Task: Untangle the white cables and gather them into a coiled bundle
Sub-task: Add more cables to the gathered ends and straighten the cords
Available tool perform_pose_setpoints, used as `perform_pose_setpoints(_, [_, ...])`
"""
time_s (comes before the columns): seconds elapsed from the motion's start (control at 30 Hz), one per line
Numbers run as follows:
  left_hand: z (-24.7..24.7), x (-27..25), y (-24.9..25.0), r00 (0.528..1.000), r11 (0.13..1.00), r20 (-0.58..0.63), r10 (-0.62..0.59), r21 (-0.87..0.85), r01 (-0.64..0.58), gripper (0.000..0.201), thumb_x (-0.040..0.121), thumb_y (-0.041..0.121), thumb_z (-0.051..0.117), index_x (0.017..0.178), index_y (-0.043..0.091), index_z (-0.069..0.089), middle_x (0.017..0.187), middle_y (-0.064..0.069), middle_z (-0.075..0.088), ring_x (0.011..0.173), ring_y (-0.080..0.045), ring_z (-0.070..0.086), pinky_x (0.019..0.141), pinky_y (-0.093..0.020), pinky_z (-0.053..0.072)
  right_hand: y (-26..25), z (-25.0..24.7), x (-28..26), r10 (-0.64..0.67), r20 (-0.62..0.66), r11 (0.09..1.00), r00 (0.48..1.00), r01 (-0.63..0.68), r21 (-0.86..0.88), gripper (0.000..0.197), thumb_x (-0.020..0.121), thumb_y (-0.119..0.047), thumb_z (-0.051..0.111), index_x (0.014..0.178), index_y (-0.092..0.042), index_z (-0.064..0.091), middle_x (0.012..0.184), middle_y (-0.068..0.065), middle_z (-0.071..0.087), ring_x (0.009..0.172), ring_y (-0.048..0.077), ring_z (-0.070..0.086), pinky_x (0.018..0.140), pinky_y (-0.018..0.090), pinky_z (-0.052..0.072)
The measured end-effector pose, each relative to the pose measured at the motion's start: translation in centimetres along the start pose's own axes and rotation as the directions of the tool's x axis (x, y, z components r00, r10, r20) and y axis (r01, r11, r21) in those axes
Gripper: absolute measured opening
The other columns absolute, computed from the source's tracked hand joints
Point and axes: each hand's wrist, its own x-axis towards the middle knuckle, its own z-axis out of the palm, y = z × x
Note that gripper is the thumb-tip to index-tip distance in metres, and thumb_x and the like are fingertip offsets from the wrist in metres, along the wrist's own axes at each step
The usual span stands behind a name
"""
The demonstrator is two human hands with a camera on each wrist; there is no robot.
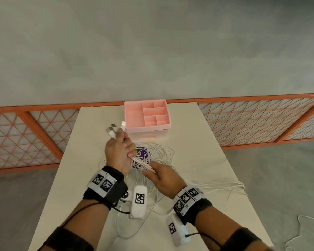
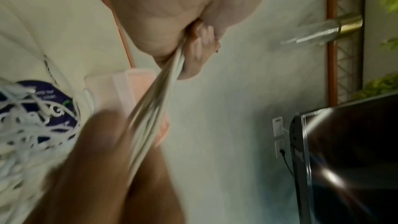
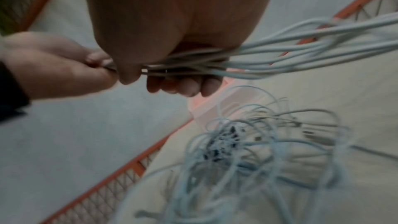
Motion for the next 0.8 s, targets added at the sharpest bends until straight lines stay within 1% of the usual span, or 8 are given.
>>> perform_pose_setpoints(0.1, [-2.0, 1.5, 2.5, 0.995, 0.996, -0.064, 0.081, -0.022, -0.082, 0.036, 0.106, 0.035, 0.043, 0.075, 0.017, 0.050, 0.052, 0.008, 0.033, 0.041, -0.006, 0.025, 0.037, -0.019, 0.024, 3.8, -0.4, -1.2, 0.090, 0.059, 0.985, 0.994, -0.080, -0.153, 0.032, 0.100, -0.051, 0.043, 0.089, -0.021, 0.051, 0.079, 0.005, 0.061, 0.079, 0.027, 0.058, 0.066, 0.034, 0.038])
perform_pose_setpoints(0.17, [-3.3, 2.2, 3.7, 0.991, 0.993, -0.091, 0.102, -0.046, -0.106, 0.037, 0.106, 0.037, 0.042, 0.075, 0.019, 0.050, 0.051, 0.008, 0.033, 0.040, -0.006, 0.025, 0.037, -0.019, 0.024, 6.5, -1.1, -2.1, 0.178, 0.060, 0.962, 0.982, -0.160, -0.223, 0.035, 0.099, -0.053, 0.045, 0.091, -0.020, 0.054, 0.084, 0.008, 0.065, 0.084, 0.029, 0.061, 0.070, 0.035, 0.044])
perform_pose_setpoints(0.33, [-5.2, 3.0, 5.3, 0.983, 0.991, -0.157, 0.093, -0.084, -0.107, 0.041, 0.107, 0.038, 0.037, 0.071, 0.020, 0.046, 0.048, 0.009, 0.029, 0.037, -0.005, 0.022, 0.035, -0.017, 0.019, 12.7, -3.8, -5.1, 0.425, -0.014, 0.848, 0.905, -0.404, -0.342, 0.039, 0.096, -0.055, 0.048, 0.074, -0.024, 0.048, 0.073, -0.004, 0.056, 0.077, 0.024, 0.059, 0.068, 0.032, 0.043])
perform_pose_setpoints(0.5, [-5.7, 2.8, 4.3, 0.987, 0.999, -0.158, 0.027, -0.028, -0.032, 0.040, 0.106, 0.037, 0.039, 0.071, 0.020, 0.046, 0.046, 0.010, 0.030, 0.035, -0.004, 0.021, 0.034, -0.016, 0.016, 16.7, -7.2, -7.1, 0.570, -0.042, 0.697, 0.820, -0.510, -0.504, 0.038, 0.096, -0.054, 0.049, 0.068, -0.027, 0.044, 0.071, -0.011, 0.051, 0.080, 0.020, 0.058, 0.071, 0.028, 0.042])
perform_pose_setpoints(0.57, [-5.8, 2.5, 3.7, 0.991, 0.998, -0.126, -0.052, 0.033, 0.057, 0.038, 0.106, 0.035, 0.041, 0.072, 0.019, 0.047, 0.047, 0.009, 0.030, 0.035, -0.004, 0.021, 0.034, -0.015, 0.015, 17.7, -9.4, -7.6, 0.626, -0.133, 0.592, 0.768, -0.580, -0.560, 0.034, 0.096, -0.055, 0.047, 0.076, -0.028, 0.052, 0.076, -0.011, 0.057, 0.082, 0.016, 0.062, 0.078, 0.030, 0.048])
perform_pose_setpoints(0.63, [-5.8, 1.8, 3.0, 0.982, 0.972, -0.041, -0.184, 0.138, 0.188, 0.036, 0.105, 0.033, 0.043, 0.074, 0.017, 0.049, 0.050, 0.008, 0.029, 0.036, -0.005, 0.021, 0.033, -0.014, 0.016, 18.5, -11.4, -8.0, 0.643, -0.304, 0.485, 0.703, -0.681, -0.548, 0.036, 0.097, -0.055, 0.042, 0.084, -0.026, 0.059, 0.078, -0.008, 0.062, 0.079, 0.017, 0.062, 0.084, 0.033, 0.049])
perform_pose_setpoints(0.73, [-5.1, 0.1, 1.1, 0.951, 0.893, 0.059, -0.305, 0.364, 0.263, 0.031, 0.104, 0.031, 0.046, 0.078, 0.014, 0.051, 0.055, 0.005, 0.027, 0.038, -0.007, 0.021, 0.033, -0.015, 0.019, 18.8, -12.8, -8.0, 0.534, -0.540, 0.478, 0.650, -0.759, -0.441, 0.042, 0.099, -0.052, 0.038, 0.088, -0.021, 0.064, 0.078, 0.002, 0.066, 0.079, 0.025, 0.064, 0.083, 0.038, 0.050])
perform_pose_setpoints(0.8, [-4.4, -1.1, -0.4, 0.941, 0.847, 0.082, -0.327, 0.467, 0.254, 0.030, 0.104, 0.031, 0.047, 0.080, 0.014, 0.050, 0.057, 0.004, 0.028, 0.040, -0.008, 0.021, 0.036, -0.015, 0.018, 19.0, -12.5, -7.7, 0.554, -0.550, 0.467, 0.625, -0.780, -0.416, 0.036, 0.100, -0.044, 0.041, 0.092, -0.019, 0.065, 0.086, 0.005, 0.067, 0.087, 0.027, 0.063, 0.083, 0.040, 0.053])
